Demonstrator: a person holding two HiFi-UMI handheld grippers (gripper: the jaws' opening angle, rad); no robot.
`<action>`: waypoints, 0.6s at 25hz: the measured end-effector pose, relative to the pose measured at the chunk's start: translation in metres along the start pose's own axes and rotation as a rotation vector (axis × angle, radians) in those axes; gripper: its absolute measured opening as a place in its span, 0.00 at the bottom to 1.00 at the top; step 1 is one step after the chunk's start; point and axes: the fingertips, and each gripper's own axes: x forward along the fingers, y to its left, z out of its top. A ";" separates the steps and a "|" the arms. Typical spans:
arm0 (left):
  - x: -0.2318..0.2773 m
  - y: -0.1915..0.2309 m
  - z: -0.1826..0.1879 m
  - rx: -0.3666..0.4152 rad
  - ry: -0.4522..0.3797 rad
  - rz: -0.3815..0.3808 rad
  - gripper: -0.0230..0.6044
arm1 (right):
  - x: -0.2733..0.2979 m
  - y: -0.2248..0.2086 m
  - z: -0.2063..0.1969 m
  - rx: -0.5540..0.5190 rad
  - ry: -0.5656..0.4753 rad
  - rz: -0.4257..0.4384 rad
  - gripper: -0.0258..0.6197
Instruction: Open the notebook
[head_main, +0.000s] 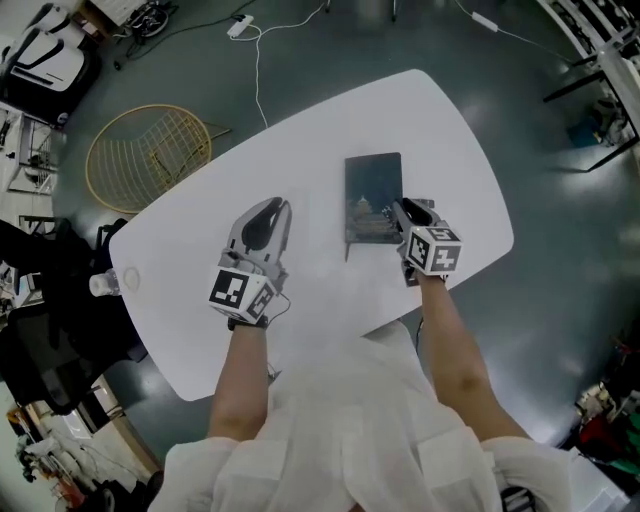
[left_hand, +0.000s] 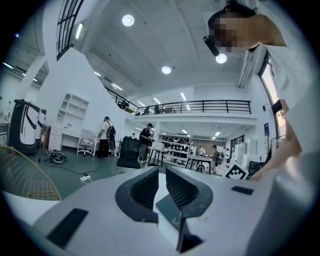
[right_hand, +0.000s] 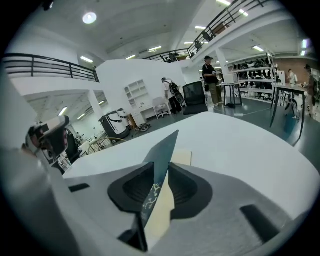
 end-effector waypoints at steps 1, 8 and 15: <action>-0.004 -0.001 0.001 -0.006 -0.005 0.005 0.11 | -0.007 0.004 0.004 -0.008 -0.015 0.007 0.18; -0.029 0.025 0.014 -0.013 -0.045 0.060 0.11 | -0.006 0.072 0.045 -0.053 -0.161 0.161 0.16; -0.070 0.048 0.022 -0.002 -0.064 0.135 0.11 | 0.023 0.154 0.047 -0.145 -0.136 0.305 0.20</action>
